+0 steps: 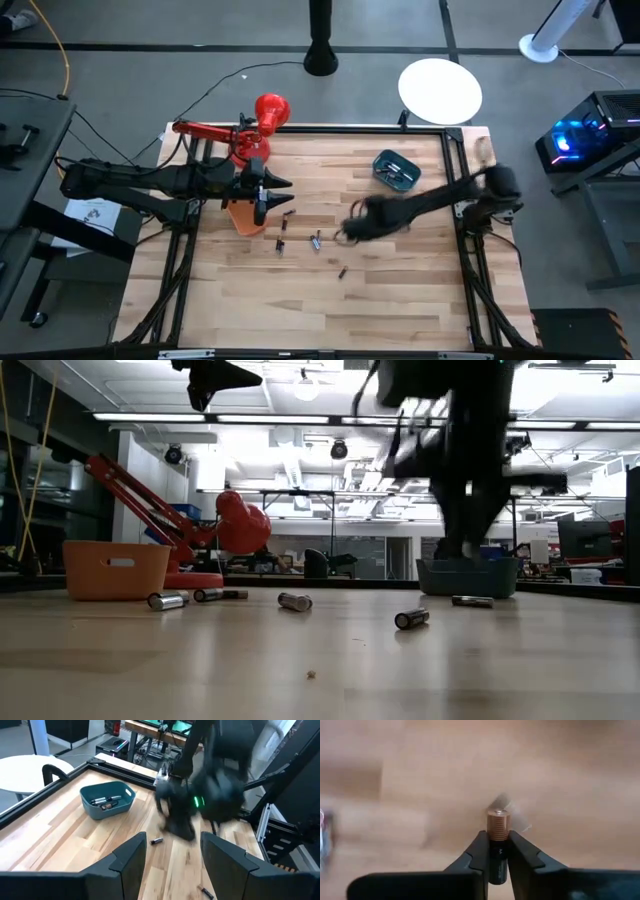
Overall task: Sort batteries
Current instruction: Put the black battery into the blue bin
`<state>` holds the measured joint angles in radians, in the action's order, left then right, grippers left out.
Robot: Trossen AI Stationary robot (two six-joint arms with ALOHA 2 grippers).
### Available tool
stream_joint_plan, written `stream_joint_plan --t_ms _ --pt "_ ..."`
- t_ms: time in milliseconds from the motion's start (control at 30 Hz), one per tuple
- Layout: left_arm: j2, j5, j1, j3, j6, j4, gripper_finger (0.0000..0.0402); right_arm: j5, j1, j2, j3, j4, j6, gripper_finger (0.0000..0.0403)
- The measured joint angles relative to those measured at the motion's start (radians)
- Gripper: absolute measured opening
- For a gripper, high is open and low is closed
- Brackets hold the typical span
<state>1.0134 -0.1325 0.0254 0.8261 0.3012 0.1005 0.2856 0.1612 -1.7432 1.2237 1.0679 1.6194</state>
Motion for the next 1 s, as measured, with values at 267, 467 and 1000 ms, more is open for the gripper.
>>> stream_joint_plan --t_ms 267,467,1000 --pt "0.0 -0.006 -0.005 0.0 0.016 -0.001 0.0179 0.215 -0.261 0.219 -0.037 0.219 -0.174 0.0043" --pt "0.0 -0.008 -0.006 0.0 0.038 0.0 0.0179 0.208 -0.412 0.26 -0.045 0.103 -0.455 0.0125" --pt "0.0 -0.064 -0.005 0.0 0.065 0.0 0.0179 -0.228 -0.136 0.223 -0.045 -0.156 -0.459 0.0201"
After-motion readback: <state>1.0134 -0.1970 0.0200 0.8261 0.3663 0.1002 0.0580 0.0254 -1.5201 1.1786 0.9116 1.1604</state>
